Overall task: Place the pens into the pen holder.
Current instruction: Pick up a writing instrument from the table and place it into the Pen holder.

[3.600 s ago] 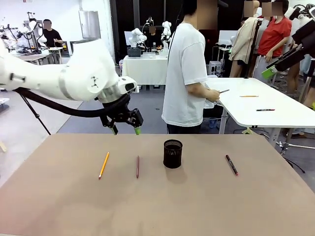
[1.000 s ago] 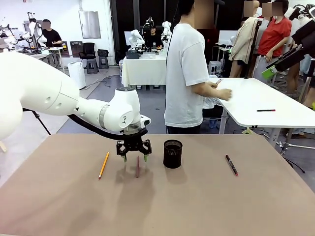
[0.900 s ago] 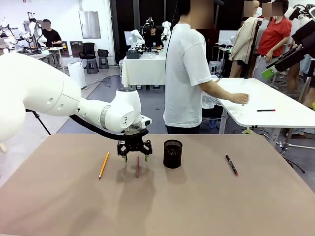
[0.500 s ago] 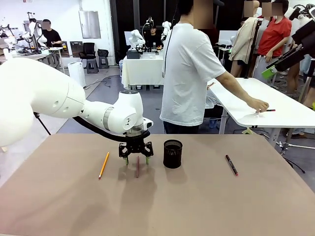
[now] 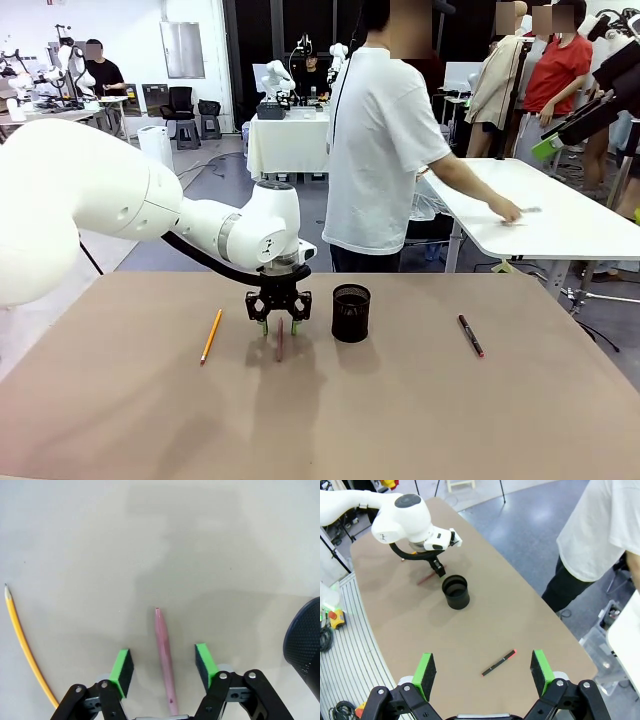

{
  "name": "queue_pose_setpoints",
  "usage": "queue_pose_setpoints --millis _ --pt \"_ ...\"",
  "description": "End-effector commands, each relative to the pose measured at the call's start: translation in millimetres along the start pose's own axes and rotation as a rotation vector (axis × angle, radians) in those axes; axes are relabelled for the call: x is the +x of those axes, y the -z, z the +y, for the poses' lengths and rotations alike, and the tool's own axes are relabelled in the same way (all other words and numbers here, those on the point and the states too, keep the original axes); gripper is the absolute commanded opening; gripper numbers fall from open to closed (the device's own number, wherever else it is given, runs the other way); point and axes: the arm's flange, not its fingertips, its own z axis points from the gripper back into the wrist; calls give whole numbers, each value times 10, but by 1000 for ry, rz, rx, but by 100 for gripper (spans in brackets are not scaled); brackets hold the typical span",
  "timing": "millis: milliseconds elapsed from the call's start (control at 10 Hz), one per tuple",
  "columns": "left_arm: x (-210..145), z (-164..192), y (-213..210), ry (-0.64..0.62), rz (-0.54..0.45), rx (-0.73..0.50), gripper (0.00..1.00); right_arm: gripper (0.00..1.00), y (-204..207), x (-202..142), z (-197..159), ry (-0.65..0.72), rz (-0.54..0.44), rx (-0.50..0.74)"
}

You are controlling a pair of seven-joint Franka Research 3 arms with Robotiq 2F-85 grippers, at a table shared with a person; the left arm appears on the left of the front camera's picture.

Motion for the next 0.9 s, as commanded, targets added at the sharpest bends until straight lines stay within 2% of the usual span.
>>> queue_pose_setpoints --millis 0,800 --pt "-4 7 83 -31 2 34 2 100 -6 11 2 -4 -14 6" --pt "-58 33 25 -54 43 3 0 100 -6 11 2 -4 -14 6"
